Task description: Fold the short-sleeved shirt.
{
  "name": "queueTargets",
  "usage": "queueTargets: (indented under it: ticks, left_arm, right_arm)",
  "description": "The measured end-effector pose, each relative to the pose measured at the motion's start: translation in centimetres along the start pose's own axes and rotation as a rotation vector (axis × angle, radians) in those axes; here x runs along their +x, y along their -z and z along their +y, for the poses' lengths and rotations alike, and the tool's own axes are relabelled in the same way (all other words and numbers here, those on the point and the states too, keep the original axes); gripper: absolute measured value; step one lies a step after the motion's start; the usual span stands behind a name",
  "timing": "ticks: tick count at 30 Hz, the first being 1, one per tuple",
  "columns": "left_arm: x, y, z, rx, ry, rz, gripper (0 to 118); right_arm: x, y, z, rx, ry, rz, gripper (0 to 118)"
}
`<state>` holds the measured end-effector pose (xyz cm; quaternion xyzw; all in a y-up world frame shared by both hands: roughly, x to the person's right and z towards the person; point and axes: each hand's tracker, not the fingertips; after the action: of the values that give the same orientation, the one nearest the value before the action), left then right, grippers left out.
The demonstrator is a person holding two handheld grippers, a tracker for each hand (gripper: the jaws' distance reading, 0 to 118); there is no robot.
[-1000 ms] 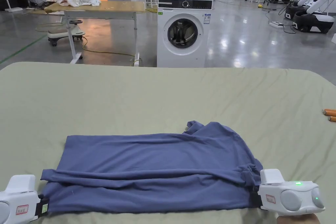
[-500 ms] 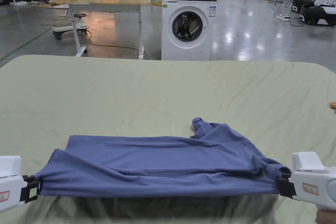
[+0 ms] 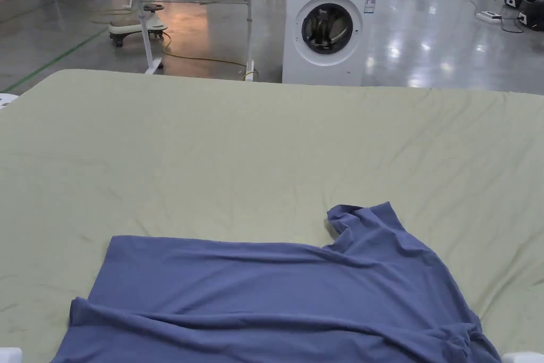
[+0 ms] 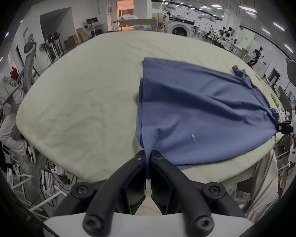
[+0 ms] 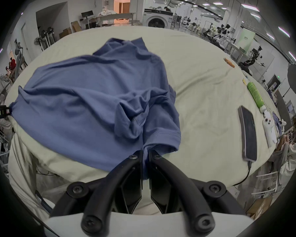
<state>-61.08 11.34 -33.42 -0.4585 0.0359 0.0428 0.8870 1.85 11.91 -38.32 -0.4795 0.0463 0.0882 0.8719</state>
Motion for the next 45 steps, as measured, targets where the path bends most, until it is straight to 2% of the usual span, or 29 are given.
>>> queueTargets:
  ticks: [8, 11, 15, 20, 22, 23, 25, 26, 27, 28, 29, 30, 34, 37, 45]
  left_arm:
    - [0.0, 1.7, 0.0, -0.001, 0.003, 0.024, 0]
    - [0.2, 0.9, 0.6, 0.021, 0.000, 0.016, 2]
    - [1.5, -0.8, 2.6, 0.166, 0.031, 0.023, 39]
    - [4.0, -2.1, 6.0, 0.369, 0.042, 0.002, 41]
    - [5.3, -2.6, 7.2, 0.432, 0.067, 0.016, 38]
    - [6.0, -2.7, 7.7, 0.468, 0.075, 0.019, 37]
    - [7.3, -3.2, 8.5, 0.536, 0.091, 0.021, 16]
    - [7.9, -3.3, 8.8, 0.569, 0.104, 0.021, 16]
    - [8.5, -3.4, 9.1, 0.595, 0.113, 0.035, 12]
    - [8.9, -3.5, 9.3, 0.618, 0.118, 0.048, 6]
    - [9.4, -3.6, 9.5, 0.642, 0.128, 0.064, 1]
    - [9.8, -3.7, 9.6, 0.654, 0.131, 0.083, 0]
    - [10.0, -3.7, 10.2, 0.679, 0.112, 0.074, 0]
    - [8.7, -2.1, 11.6, 0.629, 0.079, 0.087, 0]
    - [1.8, 6.4, 18.4, 0.313, -0.026, 0.023, 0]
  right_arm:
    - [-0.9, 1.2, -0.3, 0.024, 0.013, -0.040, 8]
    - [-1.4, -0.3, 0.5, 0.050, 0.008, -0.111, 38]
    - [-2.1, -3.4, 2.6, 0.210, 0.031, -0.118, 80]
    - [-4.4, -5.6, 5.9, 0.457, 0.046, -0.077, 81]
    - [-5.7, -6.0, 7.1, 0.521, 0.047, -0.073, 79]
    - [-6.3, -5.9, 7.7, 0.567, 0.050, -0.060, 74]
    - [-7.7, -5.9, 8.6, 0.623, 0.055, -0.040, 46]
    - [-8.4, -5.9, 9.1, 0.645, 0.052, -0.036, 46]
    - [-9.0, -5.7, 9.4, 0.674, 0.057, -0.028, 40]
    - [-9.6, -5.6, 9.7, 0.684, 0.060, -0.025, 27]
    - [-10.1, -5.5, 10.0, 0.704, 0.065, -0.019, 9]
    - [-10.7, -5.5, 10.1, 0.720, 0.069, -0.019, 5]
    - [-12.1, -5.3, 10.7, 0.747, 0.070, -0.015, 0]
    - [-12.5, -5.0, 11.3, 0.757, 0.076, -0.015, 0]
    - [-11.9, -3.5, 12.6, 0.713, 0.065, -0.009, 0]
